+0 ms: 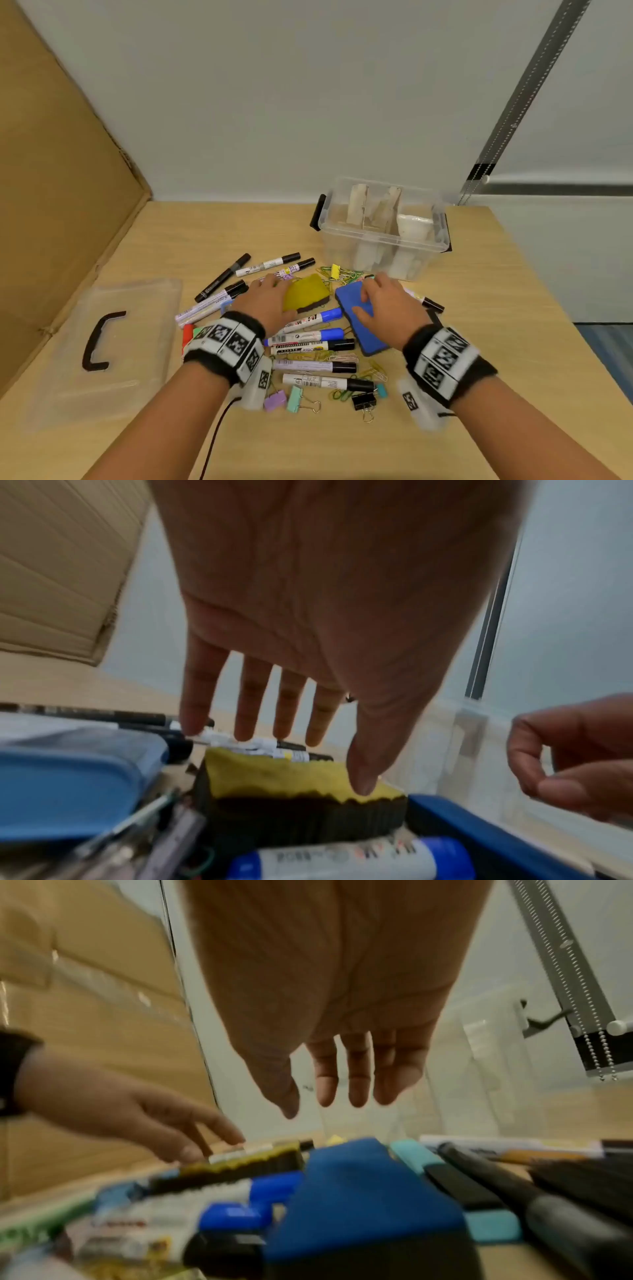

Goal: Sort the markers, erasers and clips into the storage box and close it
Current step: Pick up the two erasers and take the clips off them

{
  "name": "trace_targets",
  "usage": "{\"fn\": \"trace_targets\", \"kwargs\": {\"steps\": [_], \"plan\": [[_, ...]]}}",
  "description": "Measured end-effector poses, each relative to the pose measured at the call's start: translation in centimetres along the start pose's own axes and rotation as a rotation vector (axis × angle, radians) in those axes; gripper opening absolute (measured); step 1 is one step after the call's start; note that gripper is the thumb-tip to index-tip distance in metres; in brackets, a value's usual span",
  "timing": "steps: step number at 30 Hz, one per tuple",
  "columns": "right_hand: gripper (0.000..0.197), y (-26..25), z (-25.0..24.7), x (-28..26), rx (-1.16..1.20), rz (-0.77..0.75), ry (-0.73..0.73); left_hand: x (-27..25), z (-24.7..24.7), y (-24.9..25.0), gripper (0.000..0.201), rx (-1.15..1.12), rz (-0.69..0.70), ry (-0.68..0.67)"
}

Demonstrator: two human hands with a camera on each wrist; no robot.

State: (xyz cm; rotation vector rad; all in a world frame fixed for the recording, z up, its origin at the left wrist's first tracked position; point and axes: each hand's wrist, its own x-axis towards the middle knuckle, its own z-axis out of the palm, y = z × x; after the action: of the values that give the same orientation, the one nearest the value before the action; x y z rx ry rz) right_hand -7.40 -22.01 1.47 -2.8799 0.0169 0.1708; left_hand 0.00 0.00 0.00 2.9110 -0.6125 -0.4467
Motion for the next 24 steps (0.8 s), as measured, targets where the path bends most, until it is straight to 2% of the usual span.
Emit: {"fn": "trace_targets", "kwargs": {"steps": [2,4,10,12,15,18,20,24], "plan": [[0.053,0.3,1.4,0.8,-0.147,0.054,-0.033,1.0,0.1,0.5,0.070,0.053,-0.032,-0.074],[0.070,0.5,2.7,1.1,-0.223,0.066,-0.089,1.8,0.1,1.1,0.071,0.115,-0.045,-0.119],[0.082,1.3,3.4,1.5,-0.086,0.067,-0.169,2.1,0.4,2.1,0.065,0.204,-0.098,-0.140],[0.075,1.6,2.8,1.7,0.068,0.066,-0.144,2.0,0.4,2.7,0.061,0.241,-0.108,-0.124],[0.050,2.3,1.5,1.6,0.395,0.077,-0.072,2.0,0.2,4.1,0.053,0.303,-0.103,-0.102],[0.026,3.0,0.2,1.7,0.798,0.101,-0.112,2.2,-0.3,5.5,0.045,0.316,-0.118,-0.098],[0.013,3.3,-0.7,1.7,1.061,0.139,-0.183,2.5,-0.7,5.4,0.049,0.275,-0.127,-0.104],[0.022,3.6,-1.6,1.5,1.428,0.159,-0.183,2.0,-2.1,3.5,0.066,0.009,-0.130,-0.066]]}}
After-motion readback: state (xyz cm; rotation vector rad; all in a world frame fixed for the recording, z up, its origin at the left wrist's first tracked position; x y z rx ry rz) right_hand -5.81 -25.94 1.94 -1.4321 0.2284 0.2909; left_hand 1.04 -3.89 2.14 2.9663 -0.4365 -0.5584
